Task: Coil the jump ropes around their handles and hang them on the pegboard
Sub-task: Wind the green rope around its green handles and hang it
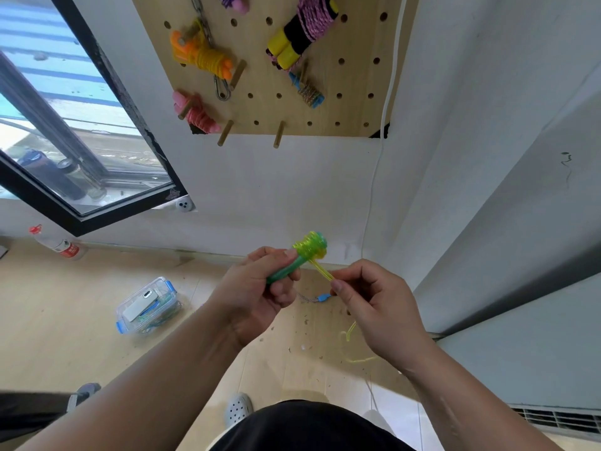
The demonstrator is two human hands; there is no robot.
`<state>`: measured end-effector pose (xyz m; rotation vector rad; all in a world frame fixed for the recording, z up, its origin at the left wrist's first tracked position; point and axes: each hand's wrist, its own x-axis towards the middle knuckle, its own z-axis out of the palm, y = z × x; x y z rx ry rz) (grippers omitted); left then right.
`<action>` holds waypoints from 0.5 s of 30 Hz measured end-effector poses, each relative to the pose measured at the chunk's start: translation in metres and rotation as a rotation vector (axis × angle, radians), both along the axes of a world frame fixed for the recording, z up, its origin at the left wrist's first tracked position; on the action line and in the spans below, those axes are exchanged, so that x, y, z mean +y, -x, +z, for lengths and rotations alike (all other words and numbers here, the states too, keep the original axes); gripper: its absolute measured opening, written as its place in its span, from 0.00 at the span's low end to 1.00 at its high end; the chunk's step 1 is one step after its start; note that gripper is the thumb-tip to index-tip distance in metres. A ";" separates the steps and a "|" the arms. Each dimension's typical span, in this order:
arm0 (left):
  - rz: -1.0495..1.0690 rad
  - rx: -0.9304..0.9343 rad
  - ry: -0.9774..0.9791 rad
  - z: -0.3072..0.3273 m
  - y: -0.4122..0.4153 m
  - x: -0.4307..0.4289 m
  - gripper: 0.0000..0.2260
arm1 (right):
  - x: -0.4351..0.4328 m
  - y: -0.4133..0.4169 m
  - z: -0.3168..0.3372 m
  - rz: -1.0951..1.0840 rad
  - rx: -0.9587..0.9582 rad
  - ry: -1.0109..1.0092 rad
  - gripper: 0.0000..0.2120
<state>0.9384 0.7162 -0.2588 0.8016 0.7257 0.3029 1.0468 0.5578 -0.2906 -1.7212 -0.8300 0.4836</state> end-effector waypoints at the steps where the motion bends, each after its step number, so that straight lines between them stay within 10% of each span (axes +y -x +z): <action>1: -0.037 -0.007 0.007 0.000 0.002 -0.001 0.08 | 0.000 -0.003 -0.002 0.020 0.023 -0.001 0.07; 8: -0.465 -0.082 -0.053 0.000 0.019 -0.001 0.10 | 0.000 -0.043 -0.009 0.369 0.164 0.117 0.04; 15: -0.827 0.272 -0.618 0.004 0.020 -0.002 0.11 | 0.018 -0.063 0.010 0.589 -0.218 0.451 0.06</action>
